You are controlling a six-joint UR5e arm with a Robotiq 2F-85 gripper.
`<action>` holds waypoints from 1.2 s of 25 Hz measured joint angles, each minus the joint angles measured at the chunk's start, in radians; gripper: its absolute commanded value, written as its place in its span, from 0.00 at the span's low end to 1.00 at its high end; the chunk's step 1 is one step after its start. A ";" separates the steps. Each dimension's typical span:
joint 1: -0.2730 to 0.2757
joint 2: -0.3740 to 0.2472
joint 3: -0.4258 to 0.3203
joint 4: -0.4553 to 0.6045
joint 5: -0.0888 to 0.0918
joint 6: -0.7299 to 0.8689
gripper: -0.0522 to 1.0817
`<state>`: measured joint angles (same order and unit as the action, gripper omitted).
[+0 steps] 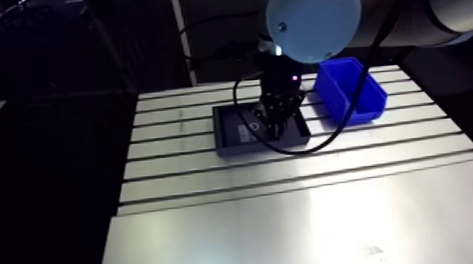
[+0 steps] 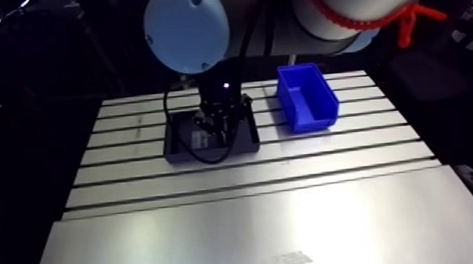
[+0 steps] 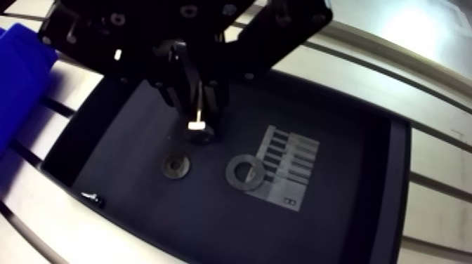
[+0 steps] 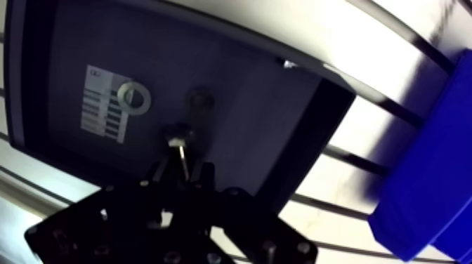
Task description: Pick up the M10 bolt from the tray and put it into the blue bin.
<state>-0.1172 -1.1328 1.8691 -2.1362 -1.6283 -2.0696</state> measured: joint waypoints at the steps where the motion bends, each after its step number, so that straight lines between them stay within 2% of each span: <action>1: 0.000 0.000 0.000 0.000 0.000 0.000 0.69; 17: 0.000 0.000 0.001 0.000 0.000 -0.001 0.73; 22: -0.001 0.000 0.001 0.000 0.001 -0.001 0.82; 25: -0.003 0.000 0.000 0.000 0.001 -0.002 0.91; 30: -0.005 -0.004 -0.003 0.000 0.001 -0.002 0.97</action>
<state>-0.1221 -1.1366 1.8662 -2.1361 -1.6268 -2.0717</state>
